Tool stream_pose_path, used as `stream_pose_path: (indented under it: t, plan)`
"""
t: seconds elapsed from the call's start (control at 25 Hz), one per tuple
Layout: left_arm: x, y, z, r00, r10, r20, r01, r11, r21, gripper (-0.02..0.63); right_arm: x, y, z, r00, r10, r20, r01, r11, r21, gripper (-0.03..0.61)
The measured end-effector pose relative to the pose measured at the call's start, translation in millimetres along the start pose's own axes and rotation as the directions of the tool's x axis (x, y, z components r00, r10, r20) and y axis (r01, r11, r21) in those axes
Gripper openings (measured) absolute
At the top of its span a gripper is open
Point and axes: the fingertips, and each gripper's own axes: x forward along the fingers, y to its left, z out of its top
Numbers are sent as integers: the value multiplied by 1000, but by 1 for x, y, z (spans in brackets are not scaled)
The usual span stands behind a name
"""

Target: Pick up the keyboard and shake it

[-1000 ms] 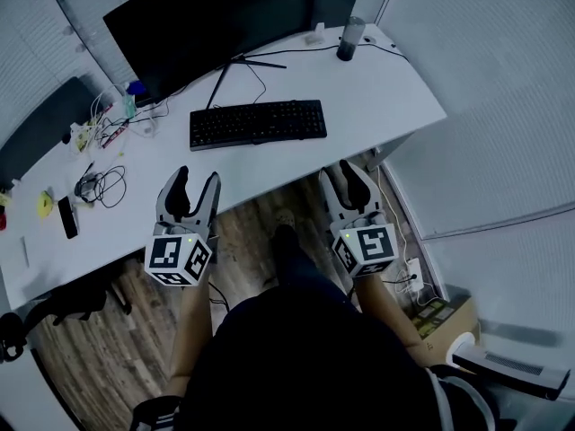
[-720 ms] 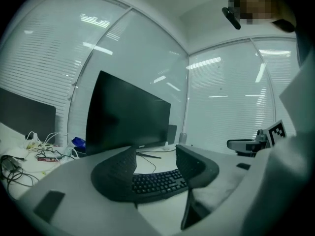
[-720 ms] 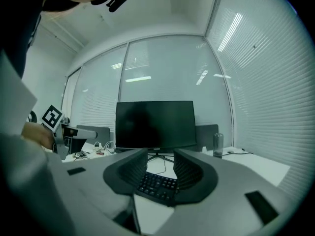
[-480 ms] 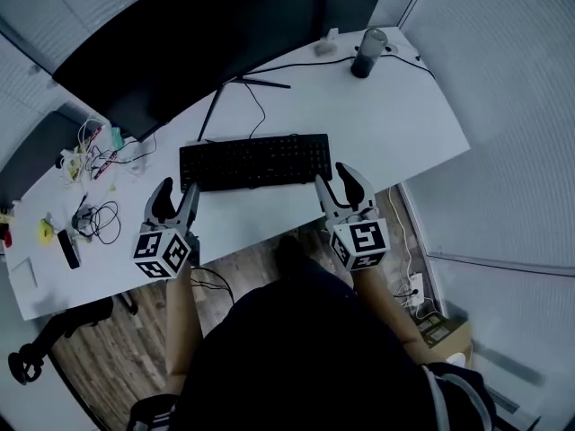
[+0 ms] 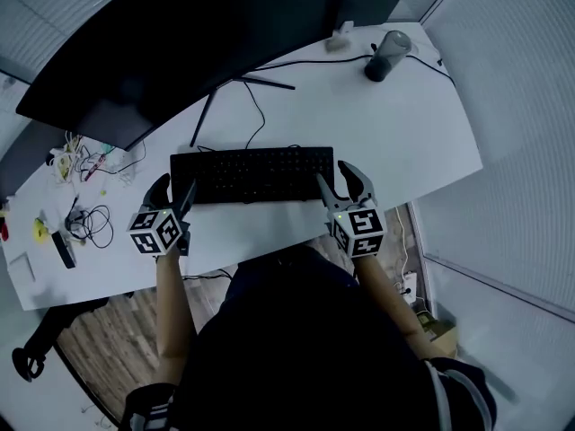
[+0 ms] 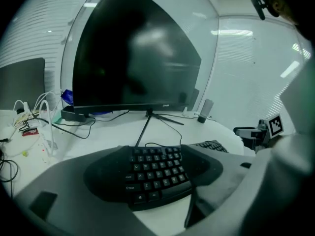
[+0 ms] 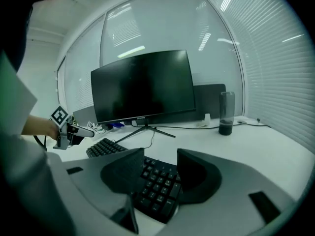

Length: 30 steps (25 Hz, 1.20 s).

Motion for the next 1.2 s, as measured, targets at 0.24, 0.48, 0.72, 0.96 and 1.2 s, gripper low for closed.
stream_pose_path:
  t: [0.24,0.48,0.72,0.96,1.2]
  plan:
    - [28,33,-26,987,22,-160,-26,999,-25,326,28,-11,-38,987,23,-162,-2,991,130,236]
    - [43,44,-55,935,-61,-349,41,997,-65,367,45,-20,-62,960,35,-279,37,968,249,258]
    - [51,47,-68,912,-94,-400,62,994,-93,388,52,-26,-87,927,52,-373,89,932,351,273]
    - [51,46,-69,913,-94,-396,59,993,-100,388,55,-27,-101,908,42,-416,118,929,351,279]
    - [53,43,-68,913,-85,-399,48,994,-102,388,57,-28,-103,882,17,-470,165,924,345,276]
